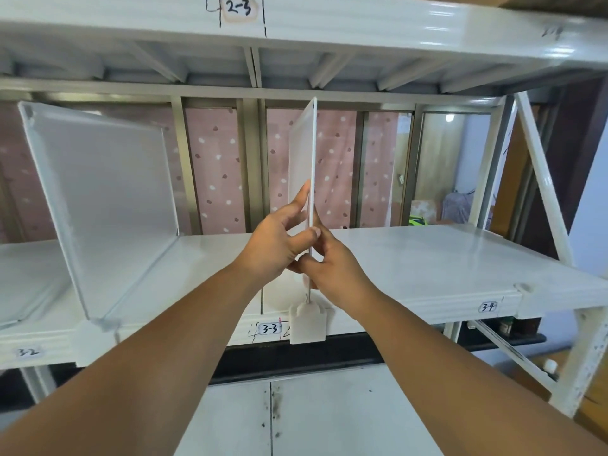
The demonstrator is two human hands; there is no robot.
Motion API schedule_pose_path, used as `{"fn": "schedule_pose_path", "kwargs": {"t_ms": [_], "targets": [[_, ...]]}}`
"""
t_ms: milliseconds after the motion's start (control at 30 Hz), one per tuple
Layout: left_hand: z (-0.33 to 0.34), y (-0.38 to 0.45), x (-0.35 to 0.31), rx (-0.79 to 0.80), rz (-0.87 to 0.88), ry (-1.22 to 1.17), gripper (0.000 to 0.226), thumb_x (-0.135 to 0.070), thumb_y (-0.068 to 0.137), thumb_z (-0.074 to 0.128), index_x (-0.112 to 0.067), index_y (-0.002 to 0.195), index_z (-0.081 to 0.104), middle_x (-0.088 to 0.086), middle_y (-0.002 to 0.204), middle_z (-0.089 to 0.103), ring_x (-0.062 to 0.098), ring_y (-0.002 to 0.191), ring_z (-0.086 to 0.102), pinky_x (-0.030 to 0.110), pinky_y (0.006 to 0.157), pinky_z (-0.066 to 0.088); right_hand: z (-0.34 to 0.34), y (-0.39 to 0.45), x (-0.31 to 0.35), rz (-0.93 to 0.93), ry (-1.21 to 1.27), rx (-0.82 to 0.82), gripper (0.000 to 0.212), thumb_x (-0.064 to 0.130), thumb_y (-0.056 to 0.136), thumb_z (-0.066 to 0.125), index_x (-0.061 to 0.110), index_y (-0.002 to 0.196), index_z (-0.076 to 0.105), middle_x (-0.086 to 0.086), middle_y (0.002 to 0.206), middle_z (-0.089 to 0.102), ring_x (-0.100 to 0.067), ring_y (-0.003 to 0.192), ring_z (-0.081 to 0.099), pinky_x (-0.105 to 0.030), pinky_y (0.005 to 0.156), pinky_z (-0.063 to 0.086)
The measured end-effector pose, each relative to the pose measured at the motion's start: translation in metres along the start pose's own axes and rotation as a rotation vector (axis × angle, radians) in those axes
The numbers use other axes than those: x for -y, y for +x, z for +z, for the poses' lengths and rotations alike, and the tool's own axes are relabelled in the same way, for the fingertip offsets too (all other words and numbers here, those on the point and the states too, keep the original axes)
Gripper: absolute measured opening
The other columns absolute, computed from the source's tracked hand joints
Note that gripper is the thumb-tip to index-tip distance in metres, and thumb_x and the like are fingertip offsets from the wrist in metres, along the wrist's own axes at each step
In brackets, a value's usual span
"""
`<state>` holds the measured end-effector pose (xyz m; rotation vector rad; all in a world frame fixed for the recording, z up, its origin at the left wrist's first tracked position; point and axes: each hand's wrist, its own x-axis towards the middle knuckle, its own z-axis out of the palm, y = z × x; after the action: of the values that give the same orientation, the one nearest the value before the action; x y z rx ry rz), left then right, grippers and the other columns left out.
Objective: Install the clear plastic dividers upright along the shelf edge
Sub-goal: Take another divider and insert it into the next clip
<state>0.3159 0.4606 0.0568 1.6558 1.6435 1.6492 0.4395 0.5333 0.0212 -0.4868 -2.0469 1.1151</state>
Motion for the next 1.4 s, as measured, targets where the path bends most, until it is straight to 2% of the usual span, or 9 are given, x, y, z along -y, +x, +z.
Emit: {"fn": "schedule_pose_path", "kwargs": {"t_ms": [100, 400, 500, 633, 833, 1000, 1133, 1333, 1400], "targets": [[0.0, -0.002, 0.0, -0.005, 0.005, 0.011, 0.073, -0.012, 0.103, 0.064, -0.041, 0.165, 0.036, 0.014, 0.154, 0.061, 0.031, 0.15, 0.049, 0.056, 0.105, 0.059, 0.002, -0.001, 0.003, -0.002, 0.012, -0.007, 0.071, 0.016, 0.098, 0.062, 0.039, 0.16, 0.037, 0.037, 0.127, 0.055, -0.012, 0.123, 0.064, -0.044, 0.103, 0.059], [0.0, -0.005, 0.015, -0.022, 0.016, 0.045, 0.064, -0.013, 0.102, 0.065, -0.03, 0.161, 0.046, 0.009, 0.12, 0.077, 0.039, 0.128, 0.067, 0.04, 0.086, 0.065, 0.009, -0.002, -0.011, -0.015, -0.031, -0.017, 0.065, 0.018, 0.099, 0.062, 0.032, 0.159, 0.042, 0.019, 0.136, 0.062, -0.012, 0.121, 0.064, -0.042, 0.105, 0.057], [0.008, -0.012, 0.022, -0.027, 0.011, 0.047, 0.068, -0.015, 0.102, 0.065, -0.038, 0.162, 0.043, 0.011, 0.123, 0.079, 0.03, 0.115, 0.074, 0.048, 0.093, 0.066, 0.012, -0.01, -0.019, -0.007, -0.028, -0.025, 0.063, 0.027, 0.095, 0.062, 0.034, 0.155, 0.046, 0.013, 0.13, 0.071, -0.015, 0.109, 0.072, -0.037, 0.088, 0.064], [0.007, -0.012, 0.028, -0.037, 0.037, 0.041, 0.067, -0.022, 0.099, 0.065, -0.043, 0.16, 0.045, 0.006, 0.11, 0.08, 0.014, 0.091, 0.072, 0.033, 0.081, 0.064, 0.013, -0.008, -0.024, -0.006, -0.027, -0.028, 0.063, 0.035, 0.092, 0.058, 0.035, 0.154, 0.045, 0.012, 0.115, 0.077, -0.016, 0.09, 0.077, -0.016, 0.054, 0.05], [0.012, -0.021, 0.031, -0.032, 0.043, 0.096, 0.062, -0.016, 0.102, 0.064, -0.037, 0.159, 0.05, -0.019, 0.086, 0.078, 0.011, 0.084, 0.076, 0.026, 0.082, 0.066, 0.019, -0.012, -0.036, -0.017, -0.071, -0.04, 0.061, 0.035, 0.1, 0.056, 0.028, 0.158, 0.04, 0.023, 0.101, 0.076, -0.007, 0.089, 0.077, -0.029, 0.078, 0.057], [0.011, -0.023, 0.025, -0.039, -0.03, 0.146, 0.054, -0.018, 0.103, 0.064, -0.038, 0.153, 0.056, 0.0, 0.102, 0.082, 0.022, 0.091, 0.078, 0.033, 0.084, 0.067, 0.02, -0.013, -0.037, -0.011, -0.056, -0.028, 0.063, 0.03, 0.101, 0.058, 0.033, 0.16, 0.036, 0.029, 0.1, 0.075, -0.004, 0.094, 0.076, -0.033, 0.084, 0.062], [0.016, -0.03, 0.019, -0.082, -0.101, 0.117, 0.034, -0.018, 0.102, 0.066, -0.045, 0.123, 0.068, -0.005, 0.097, 0.083, 0.014, 0.084, 0.078, 0.029, 0.081, 0.065, 0.021, -0.015, -0.033, -0.005, -0.026, -0.018, 0.064, 0.022, 0.106, 0.057, 0.034, 0.164, 0.032, 0.019, 0.119, 0.073, -0.005, 0.106, 0.074, -0.037, 0.098, 0.061], [0.016, -0.039, -0.005, -0.061, -0.247, 0.103, 0.056, -0.018, 0.105, 0.066, -0.034, 0.157, 0.053, 0.009, 0.121, 0.078, 0.036, 0.108, 0.076, 0.041, 0.067, 0.07, 0.018, -0.017, -0.021, 0.061, 0.029, 0.048, 0.06, 0.014, 0.108, 0.05, 0.03, 0.164, 0.034, 0.003, 0.14, 0.067, -0.008, 0.118, 0.066, -0.013, 0.083, 0.056], [0.013, -0.045, -0.014, -0.07, -0.316, 0.1, 0.058, -0.021, 0.104, 0.068, -0.033, 0.158, 0.052, 0.011, 0.14, 0.072, 0.039, 0.119, 0.072, 0.048, 0.073, 0.07, 0.016, -0.019, -0.016, 0.066, 0.052, 0.072, 0.063, 0.012, 0.109, 0.05, 0.032, 0.165, 0.031, 0.001, 0.141, 0.066, -0.008, 0.116, 0.065, -0.02, 0.089, 0.057]]}}
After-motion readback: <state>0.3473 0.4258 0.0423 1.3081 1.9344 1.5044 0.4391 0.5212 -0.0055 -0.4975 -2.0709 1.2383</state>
